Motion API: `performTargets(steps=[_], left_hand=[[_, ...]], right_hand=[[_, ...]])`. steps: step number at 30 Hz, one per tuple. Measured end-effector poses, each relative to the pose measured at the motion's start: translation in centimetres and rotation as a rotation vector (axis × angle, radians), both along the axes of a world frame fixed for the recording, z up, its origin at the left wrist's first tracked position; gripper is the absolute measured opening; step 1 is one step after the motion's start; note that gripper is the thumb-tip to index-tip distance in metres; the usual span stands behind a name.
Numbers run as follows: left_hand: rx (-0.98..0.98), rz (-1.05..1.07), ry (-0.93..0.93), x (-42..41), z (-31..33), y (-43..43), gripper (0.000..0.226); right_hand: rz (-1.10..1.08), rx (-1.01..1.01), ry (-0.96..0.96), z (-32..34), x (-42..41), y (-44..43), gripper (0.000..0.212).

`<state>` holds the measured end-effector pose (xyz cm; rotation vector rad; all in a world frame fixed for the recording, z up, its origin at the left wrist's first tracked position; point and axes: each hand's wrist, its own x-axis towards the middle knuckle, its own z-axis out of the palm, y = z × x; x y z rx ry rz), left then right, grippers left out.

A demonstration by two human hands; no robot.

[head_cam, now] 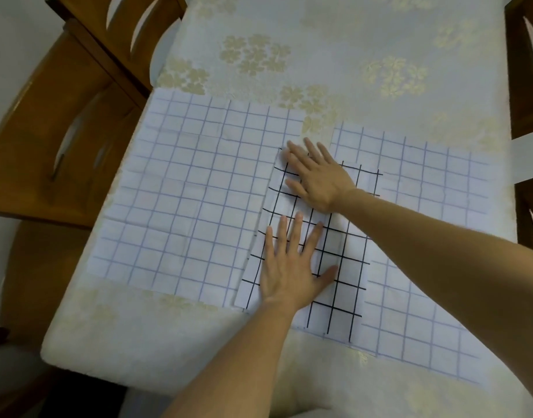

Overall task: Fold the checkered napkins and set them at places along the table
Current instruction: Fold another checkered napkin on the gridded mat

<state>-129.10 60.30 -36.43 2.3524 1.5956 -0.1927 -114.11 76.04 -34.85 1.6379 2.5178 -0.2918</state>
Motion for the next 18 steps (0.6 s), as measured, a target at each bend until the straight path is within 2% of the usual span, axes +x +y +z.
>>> performTargets(steps=[5,12,16,18], left_hand=[[-0.008,-0.018,0.042,0.1,0.4,0.0,0.093],[0.024,0.018,-0.028,0.0,0.4,0.0,0.093],[0.081,0.188,-0.345,-1.7,0.3,-0.8,0.064],[0.071,0.278,-0.295,-3.6,0.1,-1.5,0.066]], right_hand=[[0.295,0.105,0.205,-0.4,-2.5,-3.5,0.051],[0.18,-0.04,0.277,-1.6,-2.2,-2.6,0.057],[0.189,-0.02,0.249,-2.1,-1.9,-2.9,0.062],[0.196,-0.003,0.196,-2.2,-1.9,-3.0,0.064]])
